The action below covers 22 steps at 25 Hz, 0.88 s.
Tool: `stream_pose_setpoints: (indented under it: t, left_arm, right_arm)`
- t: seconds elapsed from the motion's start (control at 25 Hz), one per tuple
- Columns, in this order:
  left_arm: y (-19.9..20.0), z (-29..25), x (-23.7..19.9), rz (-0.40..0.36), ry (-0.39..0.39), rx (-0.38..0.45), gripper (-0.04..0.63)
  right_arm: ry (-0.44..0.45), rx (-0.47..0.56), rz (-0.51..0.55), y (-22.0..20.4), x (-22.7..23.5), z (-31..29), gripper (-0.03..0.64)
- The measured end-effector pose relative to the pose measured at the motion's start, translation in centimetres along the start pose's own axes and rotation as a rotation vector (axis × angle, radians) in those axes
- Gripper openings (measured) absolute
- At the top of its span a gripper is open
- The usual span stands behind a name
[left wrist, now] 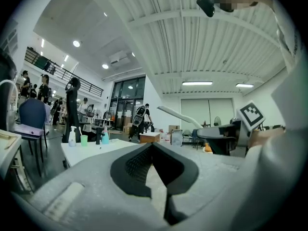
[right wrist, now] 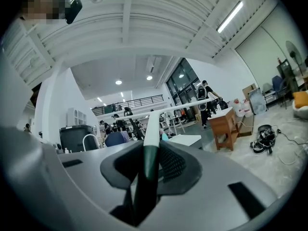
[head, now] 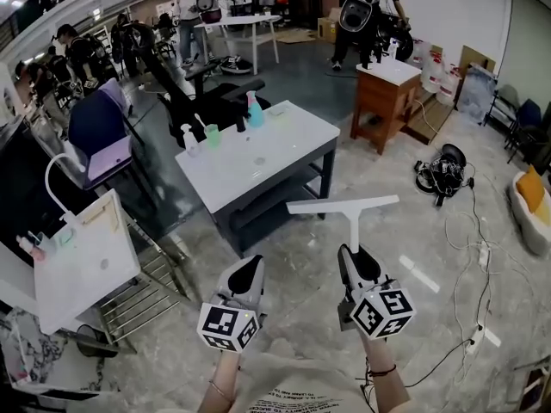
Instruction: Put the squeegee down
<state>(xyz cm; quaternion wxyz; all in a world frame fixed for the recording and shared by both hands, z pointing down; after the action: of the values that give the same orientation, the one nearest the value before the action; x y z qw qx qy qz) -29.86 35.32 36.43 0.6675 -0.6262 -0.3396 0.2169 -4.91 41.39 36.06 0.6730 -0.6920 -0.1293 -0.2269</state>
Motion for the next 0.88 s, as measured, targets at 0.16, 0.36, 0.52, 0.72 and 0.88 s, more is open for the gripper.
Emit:
stream_pose_setpoints:
  t: [0.16, 0.36, 0.52, 0.72, 0.88]
  left_arm:
    - [-0.1, -1.1, -0.7, 0.004, 0.010, 0.000, 0.021]
    - [-0.6, -3.8, -1.2, 0.011, -0.002, -0.006, 0.022]
    - [-0.8, -6.8, -1.9, -0.002, -0.022, -0.001, 0.021]
    - [-1.4, -11.7, -3.4, -0.014, -0.048, -0.006, 0.021]
    - [-2.3, -16.2, -4.8, -0.012, -0.071, -0.033, 0.023]
  right_arm:
    - [-0.005, -0.005, -0.021, 0.0, 1.0, -0.9, 0.095]
    - [-0.014, -0.015, -0.036, 0.1, 2.7, -2.6, 0.094]
    - [-0.020, -0.021, -0.031, 0.3, 4.5, -4.6, 0.095]
    - [-0.049, -0.029, -0.040, 1.0, 7.1, -8.4, 0.095]
    - [-0.071, -0.043, -0.050, 2.0, 9.2, -11.8, 0.095]
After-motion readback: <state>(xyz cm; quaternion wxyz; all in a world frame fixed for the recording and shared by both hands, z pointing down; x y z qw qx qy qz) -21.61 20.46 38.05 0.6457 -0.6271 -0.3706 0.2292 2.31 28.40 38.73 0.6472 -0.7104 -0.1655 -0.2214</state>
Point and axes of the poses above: the fingertips, and each gripper's own axes: z backward along the fingers, x to its right, y out of its top, the point moved 8 cm from there along z, backward along the fingers, and after that the axes turned 12 degrees about -z, right-handed, at the moved point
